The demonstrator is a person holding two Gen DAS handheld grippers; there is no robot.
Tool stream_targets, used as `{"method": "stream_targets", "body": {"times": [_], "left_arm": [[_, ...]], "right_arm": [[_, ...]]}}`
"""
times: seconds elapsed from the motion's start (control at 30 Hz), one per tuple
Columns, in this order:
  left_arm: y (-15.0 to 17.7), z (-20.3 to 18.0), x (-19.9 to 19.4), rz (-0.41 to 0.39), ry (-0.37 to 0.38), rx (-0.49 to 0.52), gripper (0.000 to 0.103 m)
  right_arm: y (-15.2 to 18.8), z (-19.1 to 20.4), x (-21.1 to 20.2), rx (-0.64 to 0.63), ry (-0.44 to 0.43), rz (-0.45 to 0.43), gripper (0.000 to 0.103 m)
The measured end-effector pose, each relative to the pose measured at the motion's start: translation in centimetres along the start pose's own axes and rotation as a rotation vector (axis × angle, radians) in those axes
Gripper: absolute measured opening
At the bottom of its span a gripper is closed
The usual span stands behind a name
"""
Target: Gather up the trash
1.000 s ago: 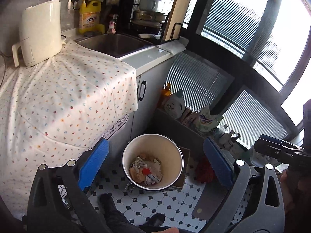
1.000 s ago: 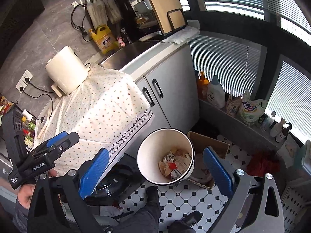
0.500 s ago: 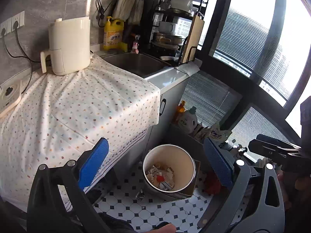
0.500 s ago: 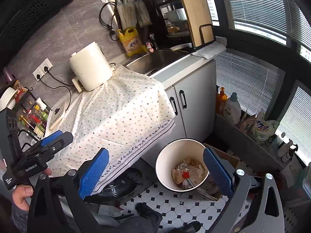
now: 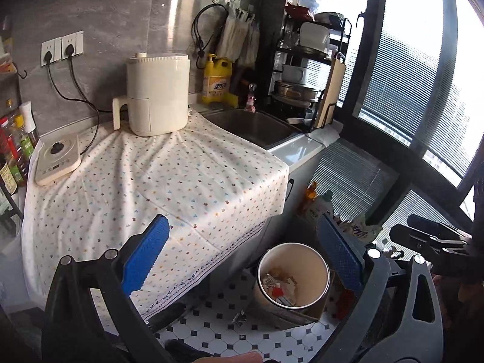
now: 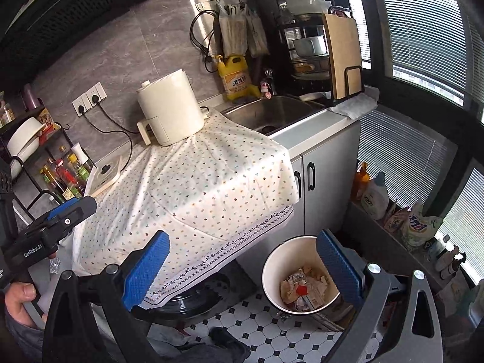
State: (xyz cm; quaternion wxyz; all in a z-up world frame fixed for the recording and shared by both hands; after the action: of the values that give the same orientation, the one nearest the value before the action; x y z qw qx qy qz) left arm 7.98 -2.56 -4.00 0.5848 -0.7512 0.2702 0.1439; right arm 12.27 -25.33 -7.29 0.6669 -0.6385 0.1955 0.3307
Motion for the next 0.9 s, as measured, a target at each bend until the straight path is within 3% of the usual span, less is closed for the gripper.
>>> {"method": "stream_targets", "body": {"times": [0.9], "left_arm": [[0.16,0.17,-0.24,-0.021,-0.022,-0.024,0.097]], "right_arm": [[-0.70,0.99,-0.99,-0.028,0.015,-0.052,0.095]]}}
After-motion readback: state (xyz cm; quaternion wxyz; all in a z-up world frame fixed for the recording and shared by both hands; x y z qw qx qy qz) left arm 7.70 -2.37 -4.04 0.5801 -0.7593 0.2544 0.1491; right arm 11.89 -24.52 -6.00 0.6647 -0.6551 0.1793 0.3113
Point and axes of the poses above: each gripper's, at about its wrist camera, not at the fingertips, and x roughly the way its jaws point, z to its left, y to its underside, the point moved 8 cm from there along x, roughly the way its jaws point, and after that the axes turned 13 degrees about y, right-handed, at the moved point
